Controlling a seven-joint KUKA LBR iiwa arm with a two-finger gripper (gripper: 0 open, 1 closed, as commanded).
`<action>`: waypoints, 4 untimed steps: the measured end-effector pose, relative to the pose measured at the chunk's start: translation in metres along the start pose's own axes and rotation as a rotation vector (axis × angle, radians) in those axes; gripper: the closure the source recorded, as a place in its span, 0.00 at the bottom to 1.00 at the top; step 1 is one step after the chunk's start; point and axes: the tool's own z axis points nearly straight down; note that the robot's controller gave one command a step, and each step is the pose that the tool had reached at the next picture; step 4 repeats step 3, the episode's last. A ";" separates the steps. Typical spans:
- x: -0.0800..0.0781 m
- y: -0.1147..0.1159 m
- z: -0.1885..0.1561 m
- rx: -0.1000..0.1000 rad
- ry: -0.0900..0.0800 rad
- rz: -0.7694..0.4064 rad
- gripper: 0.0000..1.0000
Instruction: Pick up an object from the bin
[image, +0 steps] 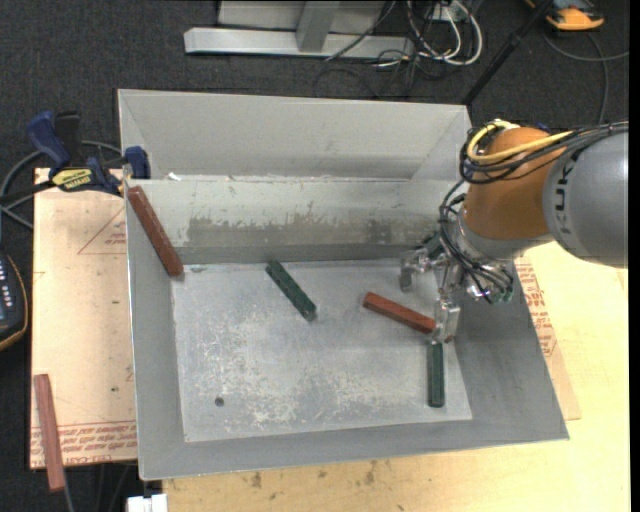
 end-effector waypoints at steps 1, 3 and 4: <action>0.000 0.001 0.000 -0.001 0.000 -0.002 1.00; 0.008 0.007 -0.152 0.003 -0.008 -0.054 1.00; 0.008 0.007 -0.152 0.003 -0.008 -0.054 1.00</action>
Offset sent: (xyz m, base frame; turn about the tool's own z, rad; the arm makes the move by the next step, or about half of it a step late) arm 0.0000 0.0000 0.0000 0.0000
